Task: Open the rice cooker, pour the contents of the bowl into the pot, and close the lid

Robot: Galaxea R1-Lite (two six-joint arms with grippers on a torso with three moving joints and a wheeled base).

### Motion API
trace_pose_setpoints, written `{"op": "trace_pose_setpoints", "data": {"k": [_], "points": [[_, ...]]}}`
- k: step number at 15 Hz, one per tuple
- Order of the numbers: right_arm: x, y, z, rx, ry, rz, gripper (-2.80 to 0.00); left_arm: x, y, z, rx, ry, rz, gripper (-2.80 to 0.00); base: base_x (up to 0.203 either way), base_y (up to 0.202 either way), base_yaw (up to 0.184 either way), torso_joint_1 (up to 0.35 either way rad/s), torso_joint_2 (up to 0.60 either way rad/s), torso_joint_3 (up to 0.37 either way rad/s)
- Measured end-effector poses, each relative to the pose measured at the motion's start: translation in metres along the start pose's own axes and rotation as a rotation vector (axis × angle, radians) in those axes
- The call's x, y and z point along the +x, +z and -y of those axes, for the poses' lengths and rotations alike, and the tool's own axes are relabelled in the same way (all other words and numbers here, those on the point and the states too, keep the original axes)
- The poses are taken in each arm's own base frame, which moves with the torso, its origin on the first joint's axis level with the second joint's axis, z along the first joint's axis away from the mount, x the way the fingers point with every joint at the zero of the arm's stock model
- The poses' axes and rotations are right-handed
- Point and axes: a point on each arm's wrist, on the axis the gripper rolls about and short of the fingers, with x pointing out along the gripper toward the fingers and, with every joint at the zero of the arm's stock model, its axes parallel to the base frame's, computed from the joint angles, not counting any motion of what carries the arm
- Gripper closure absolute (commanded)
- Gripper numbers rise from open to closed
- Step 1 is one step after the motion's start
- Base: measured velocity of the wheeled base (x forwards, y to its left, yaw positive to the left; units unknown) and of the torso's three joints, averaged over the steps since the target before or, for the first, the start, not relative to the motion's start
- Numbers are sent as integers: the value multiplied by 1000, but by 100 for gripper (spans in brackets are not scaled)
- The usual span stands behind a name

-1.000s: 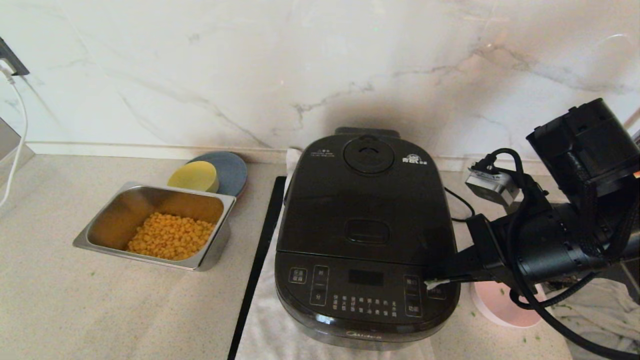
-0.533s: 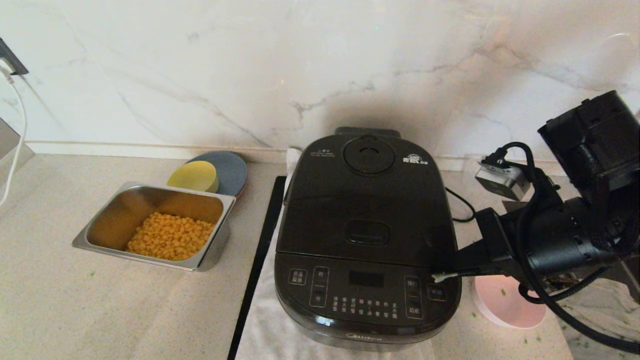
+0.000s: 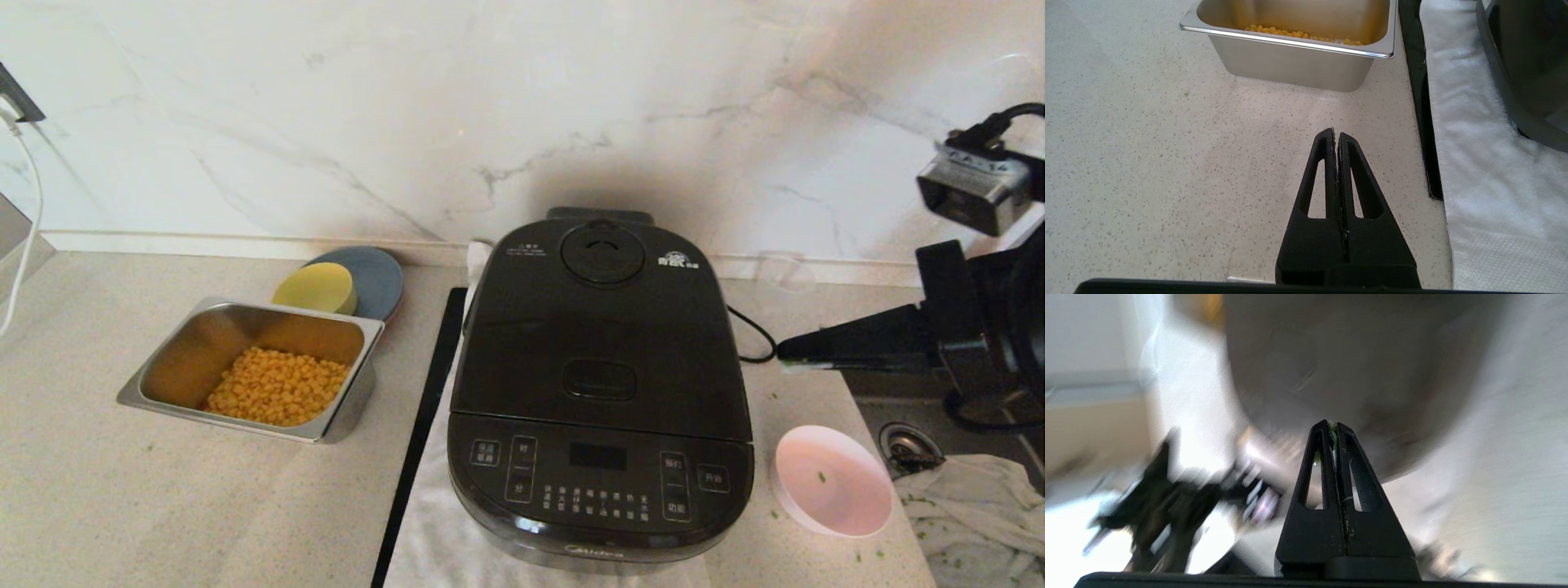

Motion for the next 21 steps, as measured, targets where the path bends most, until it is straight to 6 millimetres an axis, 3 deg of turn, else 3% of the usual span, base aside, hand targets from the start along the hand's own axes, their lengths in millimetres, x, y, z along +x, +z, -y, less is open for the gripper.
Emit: {"op": "trace_pose_setpoints", "data": {"k": [3,6,9,12,15,17,19,21], "points": [[-38,-4,0,-56,-225,209,0,0,0,0,0,0,0,0,0,0,0,0,0,0],[-92,-22,4,-68,-448,419,0,0,0,0,0,0,0,0,0,0,0,0,0,0],[-149,-59,20,-51,-667,544,0,0,0,0,0,0,0,0,0,0,0,0,0,0],[-186,-117,33,-59,-819,636,0,0,0,0,0,0,0,0,0,0,0,0,0,0],[-195,-186,48,-115,-903,687,0,0,0,0,0,0,0,0,0,0,0,0,0,0],[-186,-229,65,-196,-896,696,0,0,0,0,0,0,0,0,0,0,0,0,0,0],[-167,-254,85,-267,-882,682,0,0,0,0,0,0,0,0,0,0,0,0,0,0],[-142,-265,107,-340,-872,658,0,0,0,0,1,0,0,0,0,0,0,0,0,0]]}}
